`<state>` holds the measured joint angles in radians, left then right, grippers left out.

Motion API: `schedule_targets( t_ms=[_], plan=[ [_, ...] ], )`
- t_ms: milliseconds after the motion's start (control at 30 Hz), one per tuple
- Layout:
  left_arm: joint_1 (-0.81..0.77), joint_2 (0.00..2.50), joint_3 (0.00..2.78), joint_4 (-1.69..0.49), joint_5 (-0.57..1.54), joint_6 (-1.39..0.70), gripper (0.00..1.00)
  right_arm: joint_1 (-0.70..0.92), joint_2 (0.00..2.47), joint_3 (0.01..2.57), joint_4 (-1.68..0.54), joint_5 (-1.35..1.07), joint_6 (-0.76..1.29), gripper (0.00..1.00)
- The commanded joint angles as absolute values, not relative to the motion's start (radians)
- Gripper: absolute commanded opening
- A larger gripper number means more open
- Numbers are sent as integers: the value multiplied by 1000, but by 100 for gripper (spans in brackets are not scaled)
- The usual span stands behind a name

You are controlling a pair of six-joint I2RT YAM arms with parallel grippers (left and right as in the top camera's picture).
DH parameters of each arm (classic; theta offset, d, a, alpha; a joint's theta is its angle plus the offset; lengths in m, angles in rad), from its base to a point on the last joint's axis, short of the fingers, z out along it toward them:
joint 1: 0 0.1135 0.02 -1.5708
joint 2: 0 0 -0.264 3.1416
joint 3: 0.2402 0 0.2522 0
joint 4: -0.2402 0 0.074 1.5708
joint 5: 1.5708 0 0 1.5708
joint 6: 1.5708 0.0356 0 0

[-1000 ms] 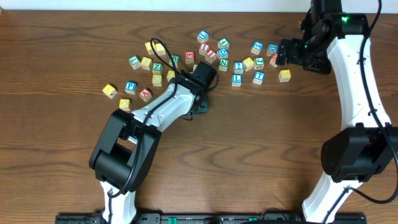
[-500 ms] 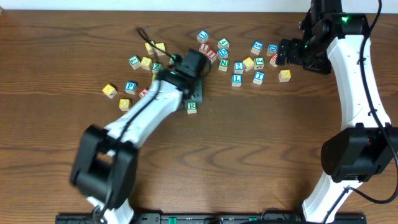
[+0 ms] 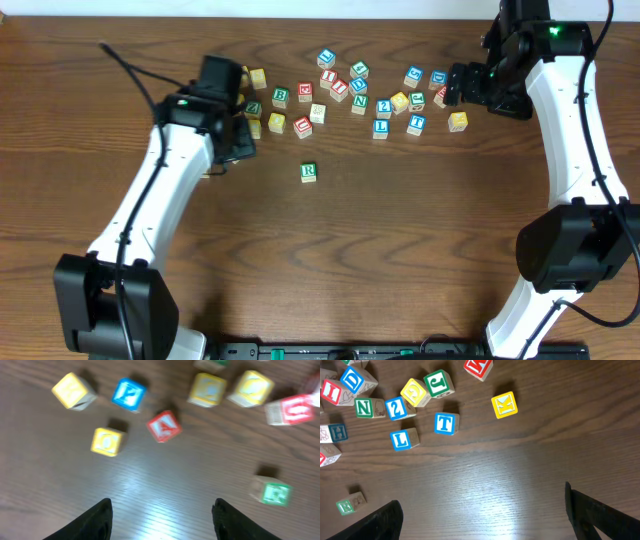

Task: Spell out ROBOT
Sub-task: 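Move the left gripper to the yellow O block and grasp it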

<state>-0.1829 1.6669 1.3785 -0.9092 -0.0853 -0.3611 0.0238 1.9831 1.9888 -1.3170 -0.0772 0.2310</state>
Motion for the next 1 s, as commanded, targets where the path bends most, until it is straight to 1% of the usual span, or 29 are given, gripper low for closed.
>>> schedule_targets(
  t_ms=[0, 133, 300, 433, 667, 967],
  plan=[
    [-94, 1669, 1294, -883, -96, -336, 63, 28, 1982, 2000, -1320, -69, 231, 99],
    [-26, 1686, 1208, -767, -3, -186, 63, 28, 1982, 2000, -1320, -70, 231, 99],
    [17, 1734, 1186, -687, 1, -117, 63, 28, 1982, 2000, -1325, -70, 231, 99],
    [19, 1771, 1186, -659, 38, -62, 63, 28, 1982, 2000, -1325, -70, 231, 99],
    [19, 1866, 1186, -601, 56, -52, 63, 28, 1982, 2000, -1325, -70, 231, 99],
    [19, 1872, 1187, -579, 53, -57, 63, 28, 1982, 2000, -1325, -70, 231, 99]
  ],
)
